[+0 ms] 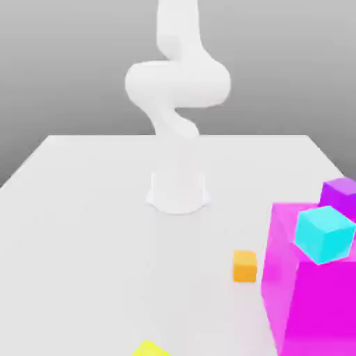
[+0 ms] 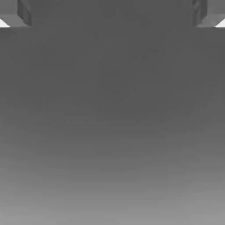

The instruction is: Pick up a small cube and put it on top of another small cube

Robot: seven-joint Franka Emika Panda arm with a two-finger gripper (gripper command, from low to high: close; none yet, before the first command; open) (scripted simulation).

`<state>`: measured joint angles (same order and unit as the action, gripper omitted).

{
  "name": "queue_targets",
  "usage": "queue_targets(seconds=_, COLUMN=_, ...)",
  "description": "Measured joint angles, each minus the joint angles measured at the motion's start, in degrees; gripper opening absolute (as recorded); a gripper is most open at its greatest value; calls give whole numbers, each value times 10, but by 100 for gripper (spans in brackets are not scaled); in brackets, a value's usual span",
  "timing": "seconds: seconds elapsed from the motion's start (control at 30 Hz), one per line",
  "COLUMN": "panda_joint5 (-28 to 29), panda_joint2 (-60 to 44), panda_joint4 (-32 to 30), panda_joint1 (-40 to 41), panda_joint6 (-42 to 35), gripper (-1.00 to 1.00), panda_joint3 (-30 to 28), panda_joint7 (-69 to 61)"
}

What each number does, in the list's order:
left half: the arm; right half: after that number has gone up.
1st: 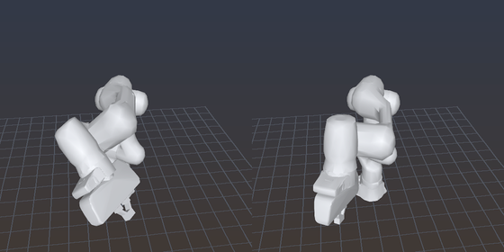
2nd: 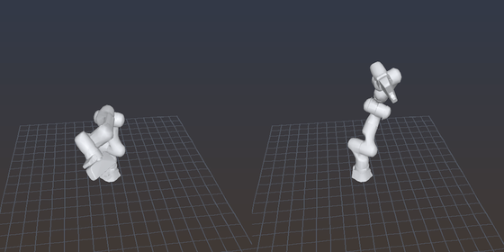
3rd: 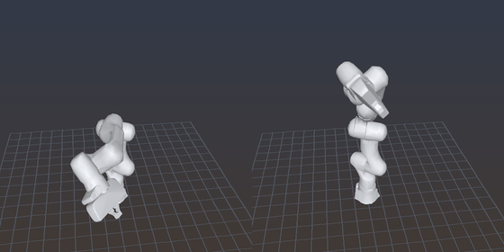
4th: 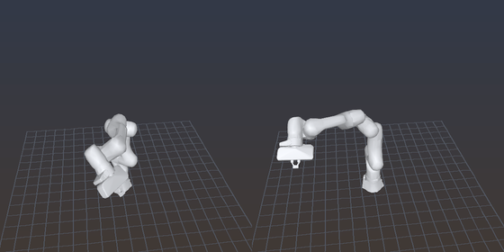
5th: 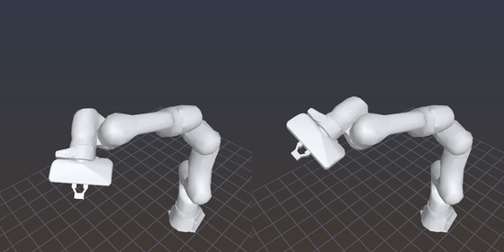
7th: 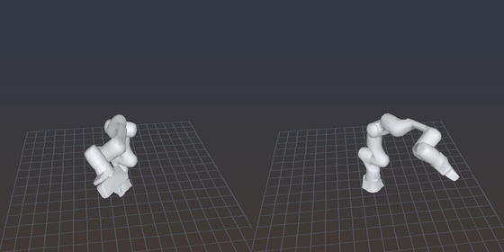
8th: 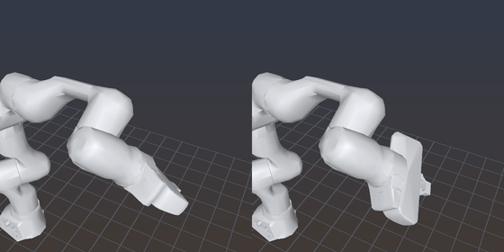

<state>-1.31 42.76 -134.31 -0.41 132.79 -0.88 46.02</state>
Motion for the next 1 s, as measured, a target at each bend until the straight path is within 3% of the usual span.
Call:
queue_targets(seconds=0.3, panda_joint5=-17, panda_joint2=-127, panda_joint4=-115, panda_joint1=-8, panda_joint6=35, gripper=0, panda_joint3=0, panda_joint7=14)
queue_targets(seconds=0.73, panda_joint5=50, panda_joint2=-298, panda_joint4=-306, panda_joint1=-26, panda_joint6=134, gripper=0, panda_joint3=104, panda_joint7=133)
queue_targets(seconds=1.0, panda_joint5=19, panda_joint2=-371, panda_joint4=-327, panda_joint1=-73, panda_joint6=254, gripper=0, panda_joint3=159, panda_joint7=234)
